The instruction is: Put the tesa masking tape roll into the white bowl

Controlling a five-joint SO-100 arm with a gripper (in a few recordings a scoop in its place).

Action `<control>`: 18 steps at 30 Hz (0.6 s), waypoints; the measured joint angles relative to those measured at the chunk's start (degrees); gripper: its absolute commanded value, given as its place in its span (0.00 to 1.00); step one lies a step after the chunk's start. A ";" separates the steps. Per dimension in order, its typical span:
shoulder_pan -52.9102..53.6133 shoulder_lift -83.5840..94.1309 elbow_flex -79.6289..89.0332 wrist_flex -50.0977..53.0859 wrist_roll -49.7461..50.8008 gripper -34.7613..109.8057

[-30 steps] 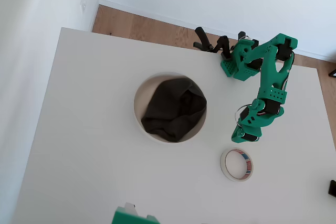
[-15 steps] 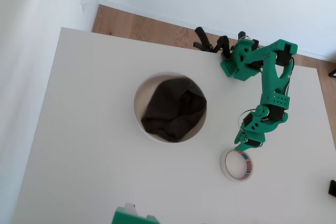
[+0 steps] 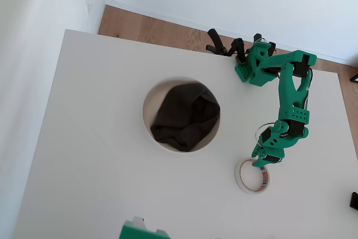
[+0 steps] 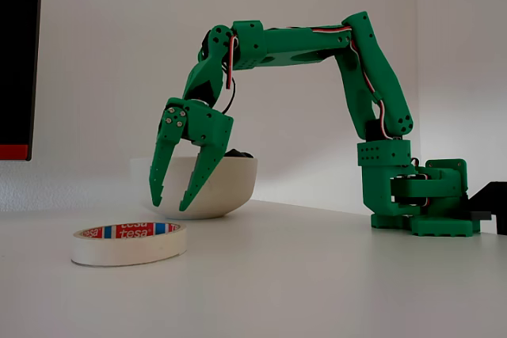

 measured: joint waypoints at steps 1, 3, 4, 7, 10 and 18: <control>-0.18 -0.26 -0.18 0.00 0.00 0.31; -0.18 -0.88 -0.44 0.00 0.00 0.33; 0.18 -1.14 -0.53 0.00 0.00 0.35; 0.88 -1.93 -1.23 0.00 0.62 0.34; 0.70 -2.02 -1.32 0.97 0.88 0.34; 0.00 -2.02 -2.11 2.11 1.49 0.35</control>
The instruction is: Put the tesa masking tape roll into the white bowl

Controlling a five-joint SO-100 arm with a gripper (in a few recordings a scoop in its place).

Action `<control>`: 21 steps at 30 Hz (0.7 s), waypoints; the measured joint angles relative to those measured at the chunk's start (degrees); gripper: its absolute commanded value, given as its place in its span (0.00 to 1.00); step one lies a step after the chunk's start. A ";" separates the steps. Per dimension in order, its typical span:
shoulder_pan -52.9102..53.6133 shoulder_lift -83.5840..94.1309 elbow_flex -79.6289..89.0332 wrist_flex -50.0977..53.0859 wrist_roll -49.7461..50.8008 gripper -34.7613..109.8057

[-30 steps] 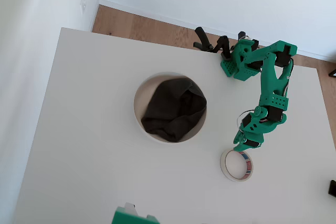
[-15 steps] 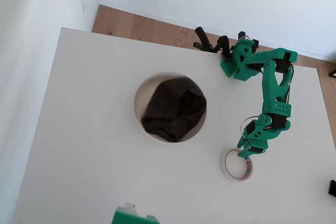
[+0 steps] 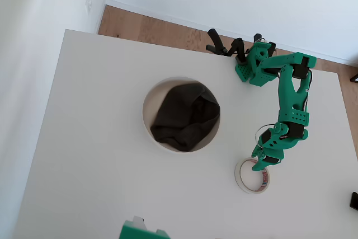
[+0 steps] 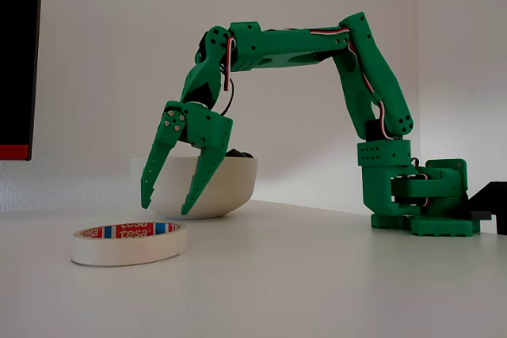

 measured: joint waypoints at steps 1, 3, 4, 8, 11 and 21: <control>-0.18 0.00 -0.53 0.79 0.26 0.35; -0.62 0.00 -1.14 1.67 0.35 0.35; -1.05 0.00 -1.32 1.85 0.35 0.35; -1.76 -0.79 -1.49 2.90 0.35 0.35; -2.20 -1.14 -1.49 2.90 0.70 0.34; -3.52 -3.96 -1.49 2.90 1.58 0.34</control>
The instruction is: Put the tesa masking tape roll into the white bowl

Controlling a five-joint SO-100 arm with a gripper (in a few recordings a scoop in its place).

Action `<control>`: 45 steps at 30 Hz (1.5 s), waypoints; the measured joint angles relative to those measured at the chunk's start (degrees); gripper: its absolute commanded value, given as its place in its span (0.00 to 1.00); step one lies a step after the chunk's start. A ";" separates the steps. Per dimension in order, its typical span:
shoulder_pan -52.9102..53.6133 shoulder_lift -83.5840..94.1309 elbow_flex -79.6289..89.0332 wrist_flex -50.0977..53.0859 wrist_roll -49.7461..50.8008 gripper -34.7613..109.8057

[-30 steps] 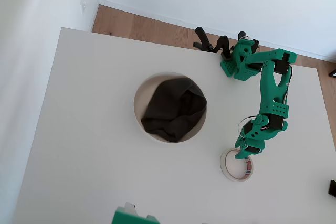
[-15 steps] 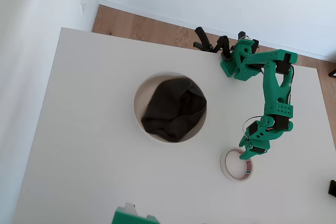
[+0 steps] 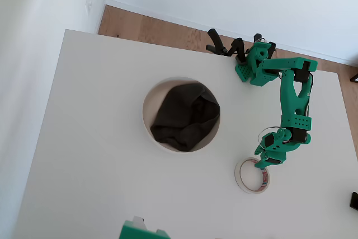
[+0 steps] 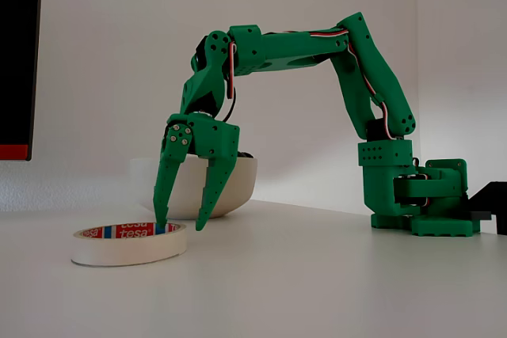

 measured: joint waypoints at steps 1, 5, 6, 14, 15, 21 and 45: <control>-0.44 -0.18 0.00 0.00 0.00 0.34; -1.41 -1.76 0.00 0.00 0.79 0.34; -1.67 -2.02 0.00 0.00 0.79 0.33; -4.31 -4.48 -0.44 -0.35 0.88 0.31; -4.57 -4.57 -0.79 -0.18 0.97 0.28; -6.24 -5.19 -1.49 -0.53 0.97 0.18; 3.08 2.29 -21.09 10.90 1.23 0.18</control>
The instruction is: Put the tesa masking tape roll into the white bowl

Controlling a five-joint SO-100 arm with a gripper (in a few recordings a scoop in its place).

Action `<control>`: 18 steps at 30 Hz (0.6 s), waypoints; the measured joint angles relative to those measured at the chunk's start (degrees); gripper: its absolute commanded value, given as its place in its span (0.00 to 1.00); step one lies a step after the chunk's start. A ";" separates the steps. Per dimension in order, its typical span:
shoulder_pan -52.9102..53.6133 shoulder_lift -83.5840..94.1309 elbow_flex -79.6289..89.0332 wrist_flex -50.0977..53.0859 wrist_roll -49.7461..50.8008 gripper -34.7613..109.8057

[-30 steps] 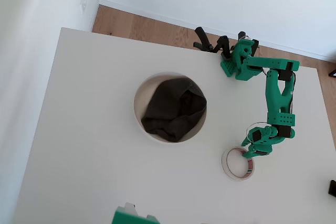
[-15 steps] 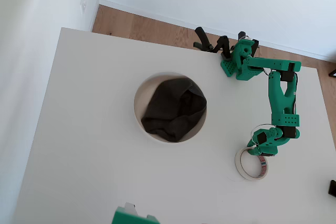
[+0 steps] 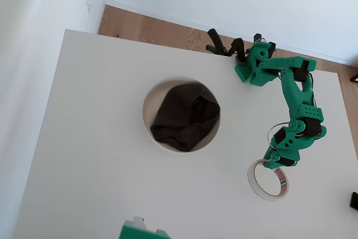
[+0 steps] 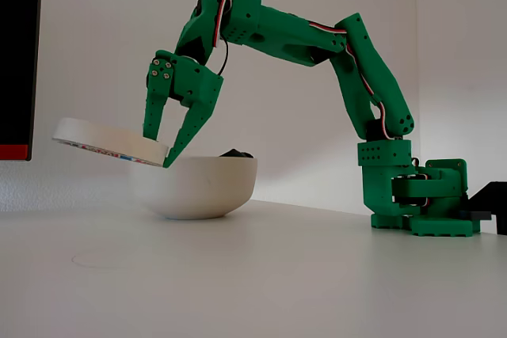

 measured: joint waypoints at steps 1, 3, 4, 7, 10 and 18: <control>1.14 1.76 -0.18 0.62 0.00 0.18; 3.43 5.27 -0.53 1.85 0.00 0.18; 4.75 7.03 -0.62 2.46 0.00 0.18; 9.32 11.43 -0.62 3.60 0.00 0.18; 14.94 14.68 -0.62 4.22 -0.53 0.18; 31.82 16.08 -0.62 4.92 -3.43 0.18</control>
